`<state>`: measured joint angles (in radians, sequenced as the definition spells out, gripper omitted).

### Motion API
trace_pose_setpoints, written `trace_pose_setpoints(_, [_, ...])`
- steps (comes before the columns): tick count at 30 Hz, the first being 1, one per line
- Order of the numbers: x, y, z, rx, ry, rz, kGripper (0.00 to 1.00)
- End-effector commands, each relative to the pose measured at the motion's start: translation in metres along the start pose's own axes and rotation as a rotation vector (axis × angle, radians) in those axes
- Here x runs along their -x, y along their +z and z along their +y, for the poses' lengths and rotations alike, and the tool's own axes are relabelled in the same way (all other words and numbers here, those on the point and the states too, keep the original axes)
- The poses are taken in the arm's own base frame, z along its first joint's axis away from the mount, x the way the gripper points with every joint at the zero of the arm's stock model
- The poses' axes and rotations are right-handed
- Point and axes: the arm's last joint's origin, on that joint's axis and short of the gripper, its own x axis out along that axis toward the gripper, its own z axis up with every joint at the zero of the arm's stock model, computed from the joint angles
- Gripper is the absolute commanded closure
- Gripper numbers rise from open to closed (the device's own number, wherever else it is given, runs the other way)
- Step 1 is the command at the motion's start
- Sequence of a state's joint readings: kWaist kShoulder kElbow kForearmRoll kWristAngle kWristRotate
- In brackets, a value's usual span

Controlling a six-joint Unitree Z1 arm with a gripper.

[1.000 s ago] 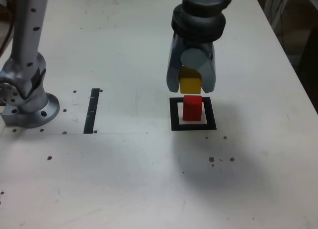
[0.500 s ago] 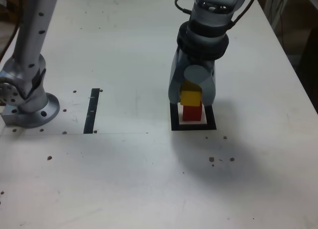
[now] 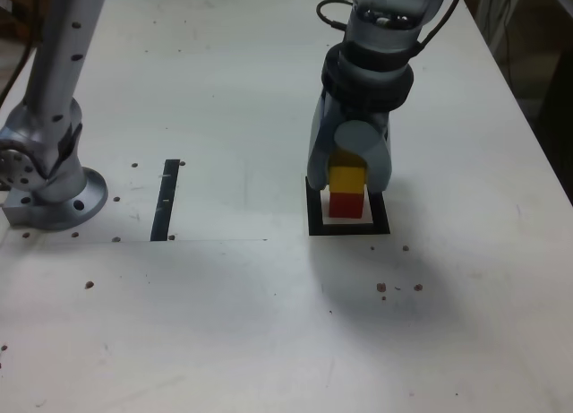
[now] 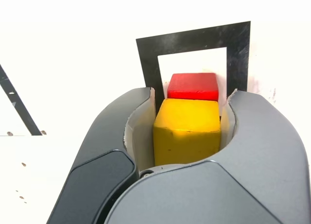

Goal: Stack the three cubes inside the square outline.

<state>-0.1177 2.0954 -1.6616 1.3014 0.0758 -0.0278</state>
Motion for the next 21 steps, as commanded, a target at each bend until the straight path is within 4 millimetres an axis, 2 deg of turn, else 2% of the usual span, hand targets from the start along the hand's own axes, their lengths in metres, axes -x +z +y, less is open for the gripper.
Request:
trace_pose_setpoints(1, [-0.0024,0.0012,0.0007,0.000,-0.001,0.005,0.80])
trace_pose_setpoints(6, [-0.0045,0.0024,0.0014,0.001,0.000,0.009,0.73])
trace_pose_setpoints(9, [-0.0048,0.0021,0.0023,0.000,0.000,0.015,0.60])
trace_pose_setpoints(15, [-0.0057,0.0017,0.0043,-0.005,0.003,0.019,0.24])
trace_pose_setpoints(17, [-0.0058,0.0020,0.0044,-0.006,0.006,0.016,0.16])
trace_pose_setpoints(21, [-0.0058,0.0023,0.0045,-0.007,0.009,0.013,0.09])
